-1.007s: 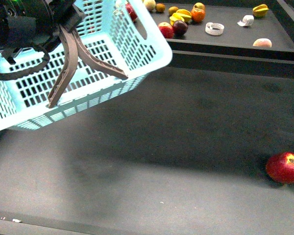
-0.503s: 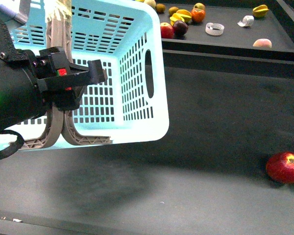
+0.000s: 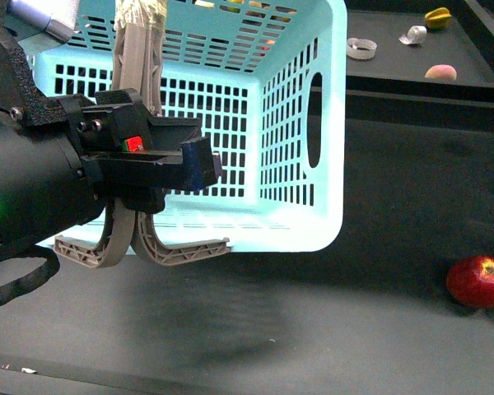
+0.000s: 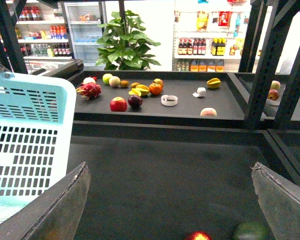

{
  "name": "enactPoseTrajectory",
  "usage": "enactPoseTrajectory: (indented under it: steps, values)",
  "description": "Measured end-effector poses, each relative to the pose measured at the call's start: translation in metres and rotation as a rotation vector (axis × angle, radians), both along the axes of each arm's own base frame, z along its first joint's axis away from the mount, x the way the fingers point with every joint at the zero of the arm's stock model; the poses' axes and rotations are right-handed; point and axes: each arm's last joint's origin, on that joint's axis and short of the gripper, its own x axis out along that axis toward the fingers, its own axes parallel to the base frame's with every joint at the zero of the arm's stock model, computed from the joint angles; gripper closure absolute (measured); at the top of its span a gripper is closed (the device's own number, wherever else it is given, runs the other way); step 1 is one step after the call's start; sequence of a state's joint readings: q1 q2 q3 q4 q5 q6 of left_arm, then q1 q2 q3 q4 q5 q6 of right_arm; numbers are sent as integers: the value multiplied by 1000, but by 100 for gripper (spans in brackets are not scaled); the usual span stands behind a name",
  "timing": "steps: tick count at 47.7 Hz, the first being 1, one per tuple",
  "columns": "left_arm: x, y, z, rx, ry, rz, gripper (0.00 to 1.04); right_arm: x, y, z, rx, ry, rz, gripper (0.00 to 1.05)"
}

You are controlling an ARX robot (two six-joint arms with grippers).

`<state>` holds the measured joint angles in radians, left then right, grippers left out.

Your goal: Pick mango with right arm and hold basket with left

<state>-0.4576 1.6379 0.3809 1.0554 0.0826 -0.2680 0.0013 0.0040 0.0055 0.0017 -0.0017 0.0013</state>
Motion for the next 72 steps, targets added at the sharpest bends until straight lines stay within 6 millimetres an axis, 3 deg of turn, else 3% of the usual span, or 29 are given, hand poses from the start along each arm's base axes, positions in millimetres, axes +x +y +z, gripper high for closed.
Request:
enactPoseTrajectory:
  steps: [48,50,53,59,72]
  values:
    - [-1,1,7,-6,-26,38,99,0,0,0,0,0,0,8]
    - [-1,1,7,-6,-26,38,99,0,-1,-1,78,76,-18,8]
    - [-1,1,7,-7,-26,39,99,5,-5,-3,255,154,-46,8]
    - [-1,1,7,-5,-27,38,99,18,-16,-2,405,192,-58,8]
    - [-1,1,7,-6,-26,38,99,66,-55,-8,372,245,-102,8]
